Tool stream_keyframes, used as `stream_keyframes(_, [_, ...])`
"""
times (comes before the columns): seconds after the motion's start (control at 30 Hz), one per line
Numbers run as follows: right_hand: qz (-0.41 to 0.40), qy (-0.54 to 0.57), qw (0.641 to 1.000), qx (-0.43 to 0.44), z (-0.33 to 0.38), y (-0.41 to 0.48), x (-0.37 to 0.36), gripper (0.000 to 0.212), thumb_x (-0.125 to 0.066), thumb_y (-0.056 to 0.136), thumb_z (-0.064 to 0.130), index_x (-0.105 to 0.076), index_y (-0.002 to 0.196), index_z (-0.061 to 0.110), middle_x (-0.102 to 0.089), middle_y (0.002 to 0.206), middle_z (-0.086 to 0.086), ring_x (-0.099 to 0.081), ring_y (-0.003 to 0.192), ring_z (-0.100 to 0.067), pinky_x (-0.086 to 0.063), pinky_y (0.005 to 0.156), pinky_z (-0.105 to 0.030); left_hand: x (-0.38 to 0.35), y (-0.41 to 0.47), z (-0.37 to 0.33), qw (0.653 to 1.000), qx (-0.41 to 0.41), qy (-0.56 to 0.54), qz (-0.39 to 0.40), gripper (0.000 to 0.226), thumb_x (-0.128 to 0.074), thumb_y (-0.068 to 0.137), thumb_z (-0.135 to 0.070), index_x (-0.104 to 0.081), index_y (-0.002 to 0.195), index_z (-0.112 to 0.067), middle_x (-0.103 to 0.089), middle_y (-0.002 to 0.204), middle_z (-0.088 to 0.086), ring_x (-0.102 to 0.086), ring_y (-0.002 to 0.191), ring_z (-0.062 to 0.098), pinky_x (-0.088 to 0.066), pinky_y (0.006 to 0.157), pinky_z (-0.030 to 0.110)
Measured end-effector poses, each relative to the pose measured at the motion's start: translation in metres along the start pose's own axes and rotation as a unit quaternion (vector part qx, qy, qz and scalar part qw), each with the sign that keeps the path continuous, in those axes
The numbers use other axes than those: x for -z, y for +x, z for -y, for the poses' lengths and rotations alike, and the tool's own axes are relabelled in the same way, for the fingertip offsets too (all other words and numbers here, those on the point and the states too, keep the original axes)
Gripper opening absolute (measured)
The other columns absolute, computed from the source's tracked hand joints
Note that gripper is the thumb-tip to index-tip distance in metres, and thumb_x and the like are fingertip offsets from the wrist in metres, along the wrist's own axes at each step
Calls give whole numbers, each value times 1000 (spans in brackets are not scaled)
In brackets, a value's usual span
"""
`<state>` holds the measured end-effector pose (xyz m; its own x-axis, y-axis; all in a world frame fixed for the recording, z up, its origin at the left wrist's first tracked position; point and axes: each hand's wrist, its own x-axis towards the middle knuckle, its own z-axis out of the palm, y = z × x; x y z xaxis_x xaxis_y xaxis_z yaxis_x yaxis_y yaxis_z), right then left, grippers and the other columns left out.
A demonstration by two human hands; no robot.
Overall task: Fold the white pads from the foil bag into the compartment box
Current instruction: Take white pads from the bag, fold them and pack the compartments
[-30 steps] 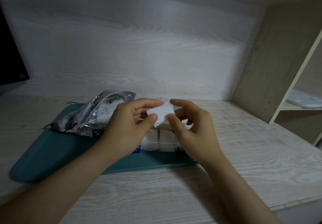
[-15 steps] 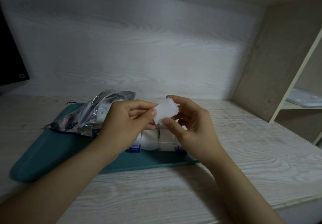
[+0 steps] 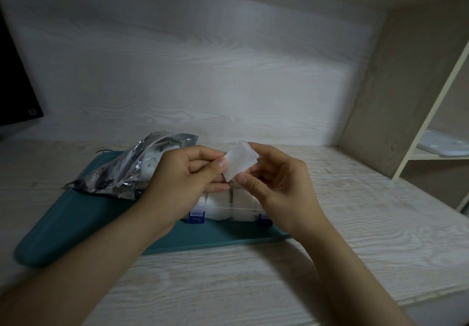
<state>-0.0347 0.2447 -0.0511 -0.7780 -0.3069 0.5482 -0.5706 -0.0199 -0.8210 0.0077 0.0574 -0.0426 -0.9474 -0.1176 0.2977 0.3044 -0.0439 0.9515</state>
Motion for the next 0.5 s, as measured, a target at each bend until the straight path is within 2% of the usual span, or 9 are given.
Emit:
stream_keyframes(0.17, [-27, 21, 999, -1, 4, -1, 1, 50, -81, 88, -1, -68, 132, 18, -74, 82, -15, -74, 78, -19, -58, 76, -31, -1, 2, 1, 999, 4, -29, -35, 7, -66, 101, -3, -72, 104, -1, -80, 93, 16, -80, 92, 29, -64, 75, 28])
stream_keyframes(0.3, [-109, 21, 994, 4, 14, -4, 3, 59, -71, 92, -8, -61, 139, 27, -66, 76, -22, -77, 72, -23, -55, 67, -19, 0, 3, 3, 998, -5, -39, -52, 8, -63, 103, -3, -67, 108, 1, -80, 95, 17, -80, 93, 31, -65, 83, 34])
stream_keyframes(0.4, [-140, 38, 989, -8, 16, -2, 4, 50, -68, 93, -9, -67, 131, 23, -68, 76, -21, -76, 69, -23, -54, 64, -19, 0, 4, 7, 998, -18, -10, -63, 6, -64, 103, -4, -68, 107, -2, -81, 95, 15, -81, 92, 29, -65, 88, 40])
stream_keyframes(0.5, [-125, 50, 991, -21, 16, -3, 3, 38, -65, 93, -9, -70, 123, 14, -73, 74, -16, -75, 64, -25, -54, 58, -23, 0, 4, 11, 996, -45, 36, -64, 6, -66, 102, -3, -71, 105, -5, -81, 91, 12, -81, 89, 26, -66, 83, 39])
